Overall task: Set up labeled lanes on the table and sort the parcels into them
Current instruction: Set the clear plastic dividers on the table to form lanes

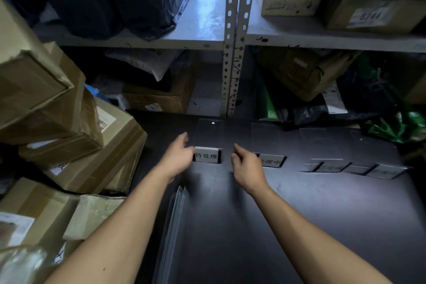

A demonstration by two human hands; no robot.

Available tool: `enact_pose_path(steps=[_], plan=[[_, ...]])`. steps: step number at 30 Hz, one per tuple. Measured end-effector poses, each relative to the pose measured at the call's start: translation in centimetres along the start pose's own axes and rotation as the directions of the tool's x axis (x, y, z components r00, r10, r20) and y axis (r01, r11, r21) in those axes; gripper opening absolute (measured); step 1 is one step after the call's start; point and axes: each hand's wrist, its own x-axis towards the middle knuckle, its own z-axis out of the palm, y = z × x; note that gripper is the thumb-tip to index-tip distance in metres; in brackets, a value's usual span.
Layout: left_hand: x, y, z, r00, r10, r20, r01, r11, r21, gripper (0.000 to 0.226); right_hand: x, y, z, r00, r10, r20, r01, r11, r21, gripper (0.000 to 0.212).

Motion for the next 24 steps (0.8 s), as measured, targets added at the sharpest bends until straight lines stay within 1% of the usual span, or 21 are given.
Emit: enact_pose_path(steps=[3, 6, 9, 13, 16, 20, 22, 24], plan=[[-2.8, 1.6, -0.2, 0.992, 0.068, -0.105, -0.07, 0.997, -0.012, 0.055, -2.1, -1.1, -1.5, 0.999, -0.037, 0.002, 0.037, 0.999, 0.023, 0.041], [-6.8, 1.7, -0.3, 0.976, 0.111, -0.19, -0.123, 0.991, -0.053, 0.044, -5.3, -2.5, -2.9, 0.995, -0.089, 0.04, 0.088, 0.996, 0.031, 0.04], [-11.3, 0.3, -0.1, 0.972, 0.092, -0.216, -0.107, 0.992, -0.06, 0.037, -9.0, -4.0, -3.5, 0.987, -0.128, 0.099, 0.126, 0.992, 0.028, 0.039], [-17.0, -1.9, 0.1, 0.97, 0.069, -0.231, -0.076, 0.997, -0.022, 0.039, -13.5, -6.0, -3.3, 0.966, -0.182, 0.185, 0.188, 0.982, -0.013, 0.036], [-20.0, -2.7, -0.2, 0.969, 0.072, -0.238, -0.068, 0.997, 0.021, 0.044, -16.3, -7.1, -2.7, 0.957, -0.196, 0.216, 0.206, 0.978, -0.024, 0.037], [-23.7, -4.1, -0.6, 0.97, 0.07, -0.231, -0.049, 0.994, 0.095, 0.054, -20.0, -8.1, -1.6, 0.956, -0.16, 0.245, 0.173, 0.984, -0.031, 0.043], [-25.1, -5.1, -0.8, 0.973, 0.06, -0.224, -0.034, 0.992, 0.119, 0.056, -21.6, -8.3, -0.6, 0.955, -0.127, 0.27, 0.148, 0.987, -0.06, 0.044], [-26.5, -6.6, -0.8, 0.982, 0.012, -0.19, 0.009, 0.994, 0.112, 0.055, -23.3, -8.1, 0.8, 0.948, -0.07, 0.311, 0.107, 0.989, -0.105, 0.044]])
